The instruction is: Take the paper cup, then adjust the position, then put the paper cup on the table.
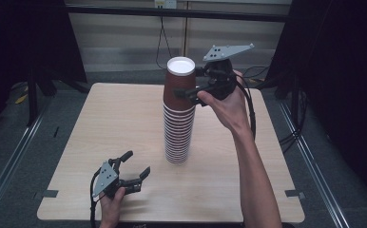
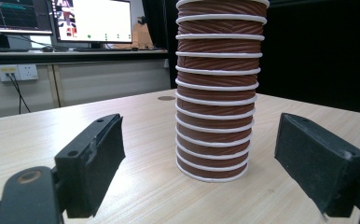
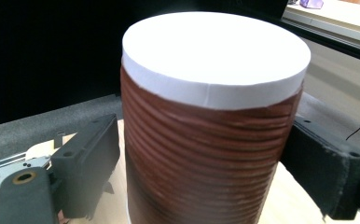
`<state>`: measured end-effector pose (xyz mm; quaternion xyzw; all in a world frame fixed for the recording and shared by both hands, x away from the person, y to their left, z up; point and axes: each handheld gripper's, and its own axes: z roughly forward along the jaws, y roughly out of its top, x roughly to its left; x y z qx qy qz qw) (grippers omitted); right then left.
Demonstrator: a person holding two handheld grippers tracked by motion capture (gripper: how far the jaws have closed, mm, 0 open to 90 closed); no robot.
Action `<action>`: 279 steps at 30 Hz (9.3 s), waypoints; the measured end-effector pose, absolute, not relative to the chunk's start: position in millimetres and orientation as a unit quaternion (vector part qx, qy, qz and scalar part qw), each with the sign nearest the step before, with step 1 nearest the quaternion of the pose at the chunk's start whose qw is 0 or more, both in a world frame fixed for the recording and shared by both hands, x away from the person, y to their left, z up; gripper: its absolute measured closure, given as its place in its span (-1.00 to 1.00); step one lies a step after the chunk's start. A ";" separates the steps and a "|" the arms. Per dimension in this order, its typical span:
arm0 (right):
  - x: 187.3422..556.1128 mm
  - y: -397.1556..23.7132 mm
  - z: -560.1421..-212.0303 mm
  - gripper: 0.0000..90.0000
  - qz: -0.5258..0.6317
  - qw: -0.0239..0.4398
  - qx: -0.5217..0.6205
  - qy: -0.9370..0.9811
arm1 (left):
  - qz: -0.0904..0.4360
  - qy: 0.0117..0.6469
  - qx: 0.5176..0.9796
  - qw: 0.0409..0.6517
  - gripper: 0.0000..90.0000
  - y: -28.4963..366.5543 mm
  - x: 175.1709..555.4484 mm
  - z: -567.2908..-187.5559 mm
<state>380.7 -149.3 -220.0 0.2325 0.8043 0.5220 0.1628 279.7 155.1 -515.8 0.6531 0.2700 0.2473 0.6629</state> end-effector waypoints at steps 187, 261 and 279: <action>320.3 -258.9 -285.2 -0.54 0.626 0.215 0.323 0.676 | 0.247 0.270 0.654 0.662 -0.65 155.1 279.8 -515.6; 288.1 -202.8 -415.2 -0.52 0.616 0.089 0.306 0.720 | 0.129 0.149 0.729 0.656 -0.65 108.6 283.7 -475.1; 285.2 -187.9 -424.5 -0.51 0.617 0.061 0.280 0.732 | 0.093 0.119 0.742 0.653 -0.66 84.9 282.7 -477.0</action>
